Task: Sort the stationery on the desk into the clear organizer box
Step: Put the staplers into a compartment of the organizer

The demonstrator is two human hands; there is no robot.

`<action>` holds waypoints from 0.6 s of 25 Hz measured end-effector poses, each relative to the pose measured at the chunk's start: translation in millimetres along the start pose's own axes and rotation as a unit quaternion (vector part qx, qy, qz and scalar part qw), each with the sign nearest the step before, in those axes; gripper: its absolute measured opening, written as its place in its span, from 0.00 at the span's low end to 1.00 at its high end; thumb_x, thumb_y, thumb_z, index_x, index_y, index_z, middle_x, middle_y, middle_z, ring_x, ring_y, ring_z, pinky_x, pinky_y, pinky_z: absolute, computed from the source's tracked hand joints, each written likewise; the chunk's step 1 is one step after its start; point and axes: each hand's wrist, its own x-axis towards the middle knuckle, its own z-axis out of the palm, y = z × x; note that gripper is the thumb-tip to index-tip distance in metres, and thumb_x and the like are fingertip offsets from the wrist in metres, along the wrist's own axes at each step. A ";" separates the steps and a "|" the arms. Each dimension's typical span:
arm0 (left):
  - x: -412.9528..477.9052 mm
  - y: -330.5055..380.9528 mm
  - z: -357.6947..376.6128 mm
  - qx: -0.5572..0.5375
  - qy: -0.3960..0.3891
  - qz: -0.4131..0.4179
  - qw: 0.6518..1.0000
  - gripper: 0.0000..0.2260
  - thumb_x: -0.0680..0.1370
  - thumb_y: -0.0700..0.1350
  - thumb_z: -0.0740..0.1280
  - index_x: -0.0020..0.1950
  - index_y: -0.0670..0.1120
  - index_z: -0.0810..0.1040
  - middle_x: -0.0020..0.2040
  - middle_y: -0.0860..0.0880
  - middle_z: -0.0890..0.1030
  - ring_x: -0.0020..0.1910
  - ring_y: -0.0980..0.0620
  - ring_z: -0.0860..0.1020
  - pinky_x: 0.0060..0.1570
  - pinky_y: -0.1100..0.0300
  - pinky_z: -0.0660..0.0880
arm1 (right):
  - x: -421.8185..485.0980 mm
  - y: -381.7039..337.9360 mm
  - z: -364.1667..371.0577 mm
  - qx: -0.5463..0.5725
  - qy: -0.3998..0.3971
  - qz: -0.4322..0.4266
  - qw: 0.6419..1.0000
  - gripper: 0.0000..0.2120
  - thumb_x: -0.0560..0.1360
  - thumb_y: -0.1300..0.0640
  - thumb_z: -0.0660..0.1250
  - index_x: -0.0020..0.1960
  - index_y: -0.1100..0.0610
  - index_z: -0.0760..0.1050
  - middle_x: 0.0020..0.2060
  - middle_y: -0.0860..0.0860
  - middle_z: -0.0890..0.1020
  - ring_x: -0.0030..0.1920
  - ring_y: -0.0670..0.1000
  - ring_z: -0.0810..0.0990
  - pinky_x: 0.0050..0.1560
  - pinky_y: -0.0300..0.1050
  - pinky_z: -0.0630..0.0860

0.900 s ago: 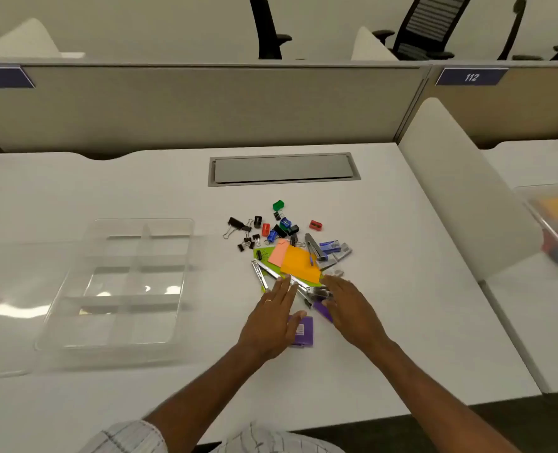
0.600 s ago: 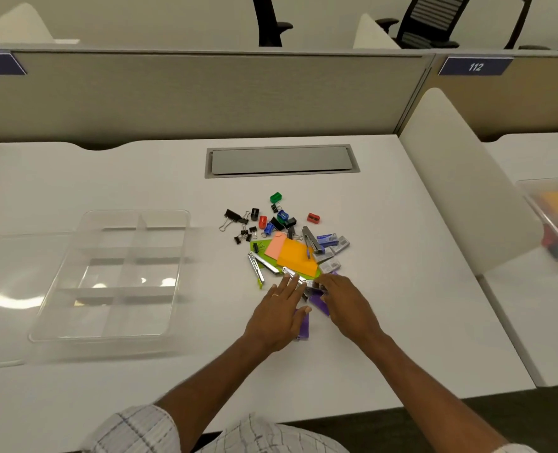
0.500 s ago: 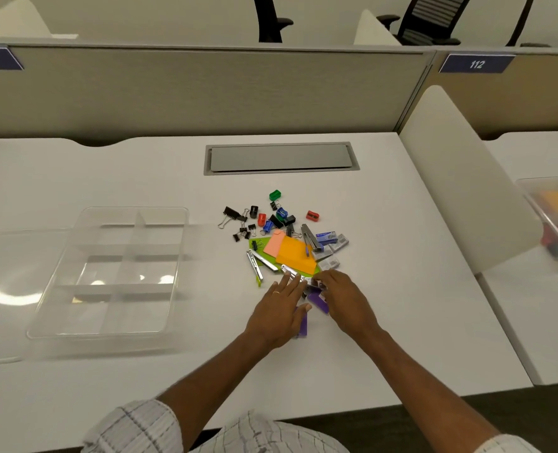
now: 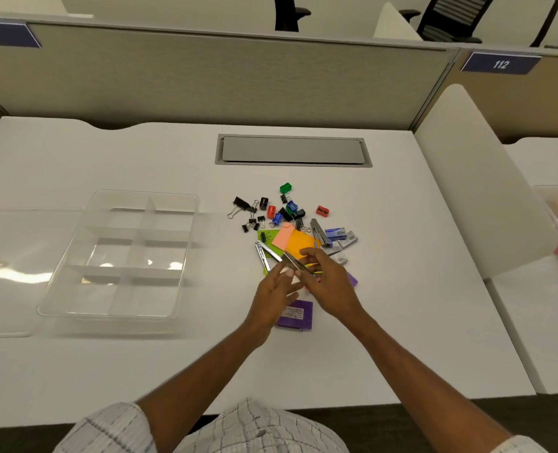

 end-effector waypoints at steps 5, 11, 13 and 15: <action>-4.8 12.1 -39.5 -0.151 0.049 -0.049 0.986 0.15 0.80 0.51 0.67 0.66 0.54 0.76 0.59 0.48 0.84 0.55 0.47 0.84 0.52 0.50 0.82 | 11.7 -16.6 26.0 0.044 -0.021 -0.019 0.999 0.13 0.79 0.60 0.66 0.64 0.54 0.76 0.53 0.42 0.82 0.53 0.36 0.80 0.51 0.27 0.76; -18.5 21.5 -84.4 -0.114 0.157 -0.043 0.980 0.18 0.81 0.52 0.65 0.70 0.51 0.75 0.55 0.46 0.85 0.55 0.46 0.84 0.53 0.53 0.80 | 48.1 -15.8 58.0 -0.151 -0.029 -0.053 0.987 0.19 0.78 0.54 0.69 0.67 0.56 0.74 0.63 0.52 0.79 0.62 0.52 0.77 0.62 0.46 0.74; -27.1 25.6 -93.8 -0.106 0.159 -0.040 0.981 0.17 0.81 0.53 0.64 0.68 0.51 0.76 0.52 0.46 0.86 0.53 0.47 0.84 0.52 0.52 0.81 | 56.6 -15.6 76.3 -0.239 -0.070 -0.052 0.967 0.25 0.77 0.48 0.70 0.71 0.55 0.71 0.67 0.52 0.75 0.66 0.54 0.74 0.63 0.47 0.72; -35.6 29.2 -104.1 -0.110 0.148 -0.036 0.982 0.16 0.81 0.54 0.64 0.68 0.51 0.77 0.53 0.45 0.85 0.49 0.48 0.84 0.52 0.52 0.83 | 60.7 -14.0 91.2 -0.309 -0.073 -0.062 0.946 0.26 0.77 0.48 0.70 0.71 0.55 0.70 0.69 0.52 0.73 0.66 0.55 0.73 0.62 0.48 0.74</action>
